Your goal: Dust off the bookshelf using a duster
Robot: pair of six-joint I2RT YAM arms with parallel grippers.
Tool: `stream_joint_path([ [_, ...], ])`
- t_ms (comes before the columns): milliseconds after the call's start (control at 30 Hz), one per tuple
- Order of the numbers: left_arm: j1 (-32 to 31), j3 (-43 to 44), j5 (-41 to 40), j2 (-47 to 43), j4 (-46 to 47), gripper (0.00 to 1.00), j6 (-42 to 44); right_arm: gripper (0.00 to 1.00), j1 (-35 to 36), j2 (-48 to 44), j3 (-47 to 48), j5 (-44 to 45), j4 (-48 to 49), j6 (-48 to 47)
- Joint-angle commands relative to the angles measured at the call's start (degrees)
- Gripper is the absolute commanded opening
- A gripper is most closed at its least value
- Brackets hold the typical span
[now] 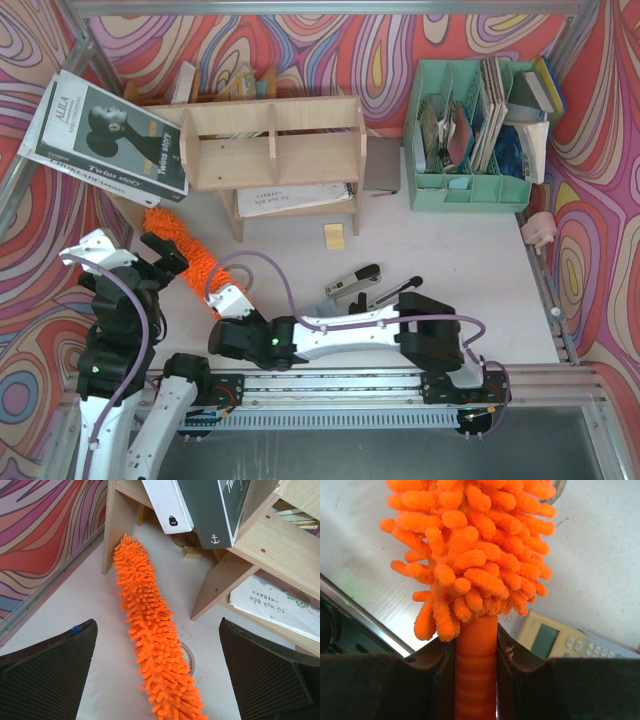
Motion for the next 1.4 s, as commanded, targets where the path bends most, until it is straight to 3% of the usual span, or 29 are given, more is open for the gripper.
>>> stream_joint_path([
  [0,0.4,-0.7,-0.7,-0.5,0.4,0.99,-0.4,0.00,0.4,-10.7,-5.7,3.7,13.2,-2.6],
  [833,0.4,-0.8,-1.0,-0.7,0.1,0.98,-0.4,0.00,-2.2,2.1,2.7,-3.4,-0.8,1.2],
  [1033,0.4,-0.7,-0.5,0.4,0.2,0.98,-0.5,0.00,-2.3,1.4,2.6,-1.6,0.3,0.6],
  [1200,0.4,-0.6,0.0,0.7,0.2,0.98,-0.5,0.00,-2.3,-5.5,-4.0,-1.1,10.3,-1.7],
  [1367,0.4,-0.7,-0.2,0.5,0.4,0.98,-0.6,0.00,-2.3,-6.4,-3.9,0.4,11.7,-1.7],
])
